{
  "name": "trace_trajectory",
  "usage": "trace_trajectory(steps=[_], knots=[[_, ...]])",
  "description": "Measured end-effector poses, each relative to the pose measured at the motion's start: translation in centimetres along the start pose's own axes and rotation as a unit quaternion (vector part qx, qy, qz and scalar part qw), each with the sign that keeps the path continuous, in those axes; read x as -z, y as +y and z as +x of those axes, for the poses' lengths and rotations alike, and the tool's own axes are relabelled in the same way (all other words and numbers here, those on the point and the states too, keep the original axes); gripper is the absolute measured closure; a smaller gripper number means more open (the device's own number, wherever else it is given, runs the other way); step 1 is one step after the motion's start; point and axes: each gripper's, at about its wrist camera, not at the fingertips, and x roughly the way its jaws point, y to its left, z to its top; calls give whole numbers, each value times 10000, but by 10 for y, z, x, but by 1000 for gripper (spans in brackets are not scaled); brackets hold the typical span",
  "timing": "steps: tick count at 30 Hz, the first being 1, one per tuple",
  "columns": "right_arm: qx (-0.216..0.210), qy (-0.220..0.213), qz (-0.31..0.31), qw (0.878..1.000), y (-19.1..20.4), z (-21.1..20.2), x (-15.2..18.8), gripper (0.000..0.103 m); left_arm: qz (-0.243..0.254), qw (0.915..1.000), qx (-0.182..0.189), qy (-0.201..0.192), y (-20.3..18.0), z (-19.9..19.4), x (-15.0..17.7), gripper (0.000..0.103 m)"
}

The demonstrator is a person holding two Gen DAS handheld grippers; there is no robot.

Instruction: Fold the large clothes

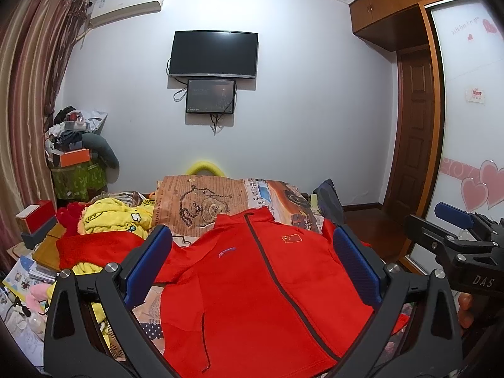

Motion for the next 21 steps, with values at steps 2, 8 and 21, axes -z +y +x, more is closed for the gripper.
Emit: trace_trajectory(steps=[2,8,21], knots=[[-5,2,-9,10000,1,0,0,2,14,10000,-15,-7,-1,1,0,0],[-9,13,-6,10000,1,0,0,2,59,10000,-18,-1,-3,1,1,0],[26,192,34,9998,-2,18,4,2,62,9999,-26,136,1,16,4,0]])
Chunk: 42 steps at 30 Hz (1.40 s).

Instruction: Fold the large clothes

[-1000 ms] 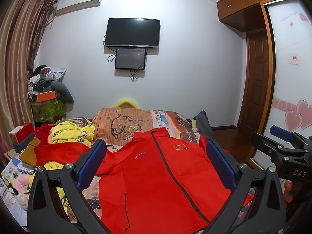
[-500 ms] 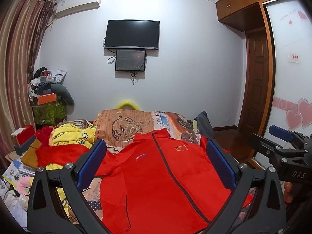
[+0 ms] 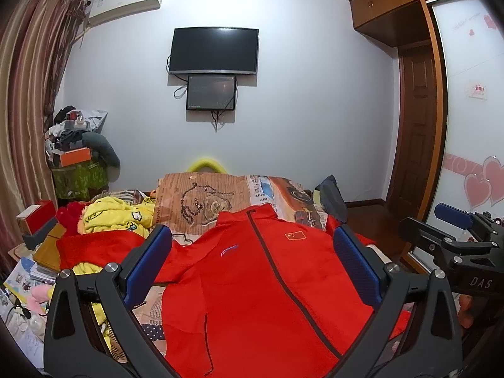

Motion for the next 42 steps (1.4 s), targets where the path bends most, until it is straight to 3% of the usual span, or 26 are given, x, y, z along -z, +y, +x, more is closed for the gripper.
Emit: trace_trajectory(steps=[12,17,23,29,32,35,39,42], knots=[[152,559,-34,9983,-3,58,6,2,-162,9980,-518,328,40,73,12,0],[178,745,-151,9970,-4,101,-1,2,-295,9932,-914,664,79,123,17,0],[106,1077,-85,9941,-13,154,-1,2,-834,9835,-1174,1099,151,179,27,0],[24,1811,-75,9834,-27,208,16,2,-1305,9656,-1590,1593,236,219,50,0],[-64,2260,-63,9741,-35,233,27,2,-1636,9547,-1552,1939,284,235,69,0],[-136,2670,19,9636,-42,253,37,2,-2068,9374,-1450,2397,335,253,93,0],[-196,2997,26,9538,-45,270,46,2,-2809,9115,-1295,2710,385,262,121,0],[-154,3115,-73,9501,-47,279,50,2,-3184,8950,-1283,2849,409,267,135,8]])
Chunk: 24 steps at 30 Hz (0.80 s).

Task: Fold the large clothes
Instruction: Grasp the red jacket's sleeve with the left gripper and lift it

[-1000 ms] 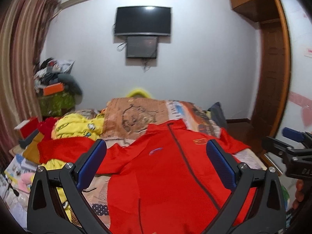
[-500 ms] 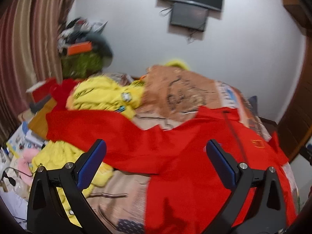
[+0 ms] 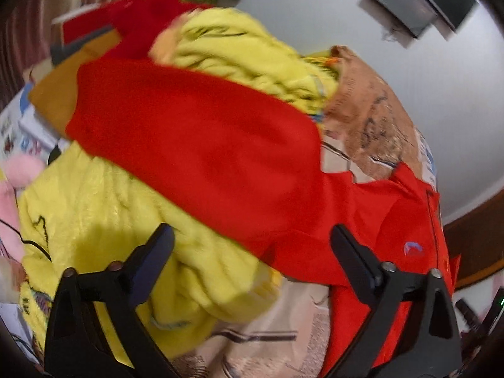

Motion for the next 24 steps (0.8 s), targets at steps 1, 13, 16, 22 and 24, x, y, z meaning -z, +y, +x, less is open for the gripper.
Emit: trace_trajectory(steps=[1,13,16,22,24], knots=[[23,29,-20,10000,0,2,0,2,-104,9999,56,59,7,5,-3,10],[15,169,-97,9998,6,18,-7,2,-820,9966,-51,11,38,30,-33,52],[57,171,-201,9996,9,18,-6,2,-495,9971,-575,-52,30,25,-39,79],[59,117,-314,9994,13,10,-7,2,278,9913,-1175,-520,6,-10,-48,100],[38,68,-328,9994,13,6,-8,2,583,9882,-1205,-748,-12,-25,-51,101]])
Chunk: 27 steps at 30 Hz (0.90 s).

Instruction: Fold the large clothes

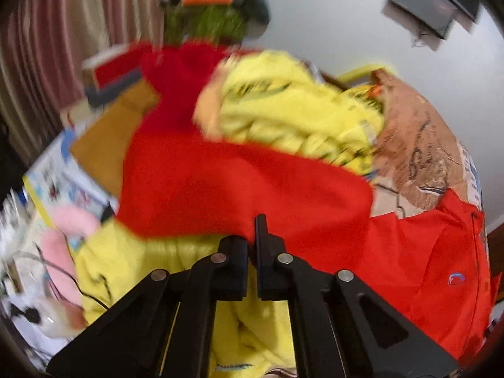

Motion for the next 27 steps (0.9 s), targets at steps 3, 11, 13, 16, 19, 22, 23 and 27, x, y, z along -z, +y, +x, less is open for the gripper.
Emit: trace_trajectory(steps=[3,11,13,16,19,22,23,27], knots=[[-29,-88,8,10000,-2,-8,-3,2,440,9984,50,-354,-29,-30,-10,101],[-19,-359,28,9994,-13,-34,-8,2,1145,9835,961,-1015,-138,-95,-22,101],[3,-433,12,9991,-19,-40,-9,2,1298,9768,1336,-1060,-174,-107,-19,101],[56,-477,5,9988,-27,-43,-9,2,1497,9681,1744,-999,-222,-114,-13,101],[59,-471,45,9989,-36,-44,-7,2,1777,9595,2033,-797,-275,-109,5,101],[54,-438,77,9990,-44,-43,-2,2,2092,9518,2192,-482,-321,-95,33,101],[62,-431,82,9990,-47,-42,-1,2,2190,9485,2271,-299,-337,-88,45,101],[20,-356,140,9993,-60,-38,8,2,2543,9365,2390,356,-379,-59,94,101]])
